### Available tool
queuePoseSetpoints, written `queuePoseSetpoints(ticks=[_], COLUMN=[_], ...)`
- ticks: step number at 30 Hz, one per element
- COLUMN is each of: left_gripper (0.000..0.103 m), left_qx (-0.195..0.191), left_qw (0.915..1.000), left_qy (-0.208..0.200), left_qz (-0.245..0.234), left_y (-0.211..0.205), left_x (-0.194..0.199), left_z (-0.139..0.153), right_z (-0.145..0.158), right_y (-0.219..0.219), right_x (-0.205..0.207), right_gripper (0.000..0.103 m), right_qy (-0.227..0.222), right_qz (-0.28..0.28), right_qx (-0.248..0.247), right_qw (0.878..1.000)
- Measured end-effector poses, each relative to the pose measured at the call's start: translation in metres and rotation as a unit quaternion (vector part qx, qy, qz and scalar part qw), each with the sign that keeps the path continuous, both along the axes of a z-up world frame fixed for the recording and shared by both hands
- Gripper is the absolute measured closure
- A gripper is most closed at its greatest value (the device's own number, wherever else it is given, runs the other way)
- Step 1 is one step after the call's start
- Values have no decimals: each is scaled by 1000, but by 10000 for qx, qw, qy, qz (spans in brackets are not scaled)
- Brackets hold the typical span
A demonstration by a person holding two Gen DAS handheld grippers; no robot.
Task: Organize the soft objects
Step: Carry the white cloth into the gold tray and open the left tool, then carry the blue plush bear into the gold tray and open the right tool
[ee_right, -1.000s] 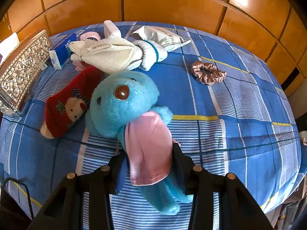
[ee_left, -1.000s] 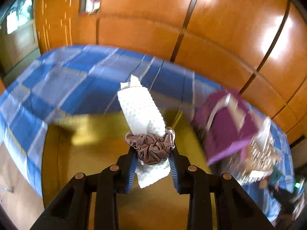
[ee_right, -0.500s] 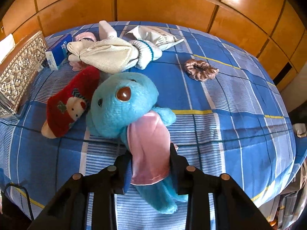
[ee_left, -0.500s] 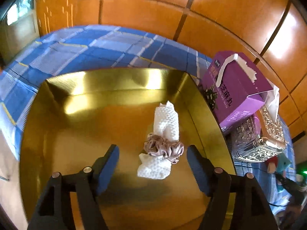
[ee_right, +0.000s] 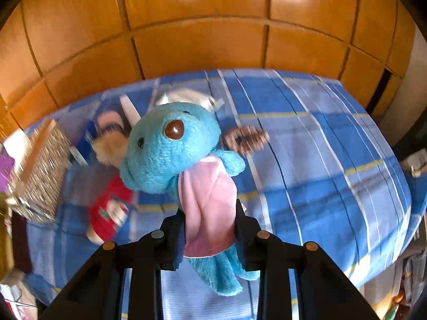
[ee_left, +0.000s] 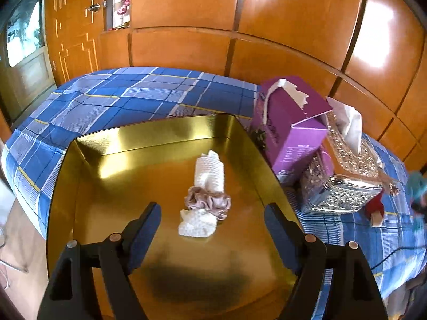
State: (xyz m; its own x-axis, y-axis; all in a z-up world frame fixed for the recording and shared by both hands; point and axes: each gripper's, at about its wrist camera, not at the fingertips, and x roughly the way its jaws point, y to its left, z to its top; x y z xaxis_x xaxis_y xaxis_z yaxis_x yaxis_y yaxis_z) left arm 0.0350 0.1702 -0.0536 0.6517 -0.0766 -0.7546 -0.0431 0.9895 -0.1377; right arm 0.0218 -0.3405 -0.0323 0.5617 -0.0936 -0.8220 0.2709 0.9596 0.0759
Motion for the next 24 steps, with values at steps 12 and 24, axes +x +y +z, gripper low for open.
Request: queuePoseSetpoints(ticks=[12, 24], left_gripper=[22, 21], left_qx=[62, 59], left_qw=[9998, 9987], left_qy=[-160, -277], left_qz=[38, 422], left_y=[4, 28], left_x=[-8, -16], left_z=[9, 17], right_z=[44, 94], right_y=[58, 217], right_x=[125, 176], right_gripper=[74, 73], right_qy=[-132, -923], right_qz=[730, 2808], right_qx=[169, 849], right_qw=[9971, 9515])
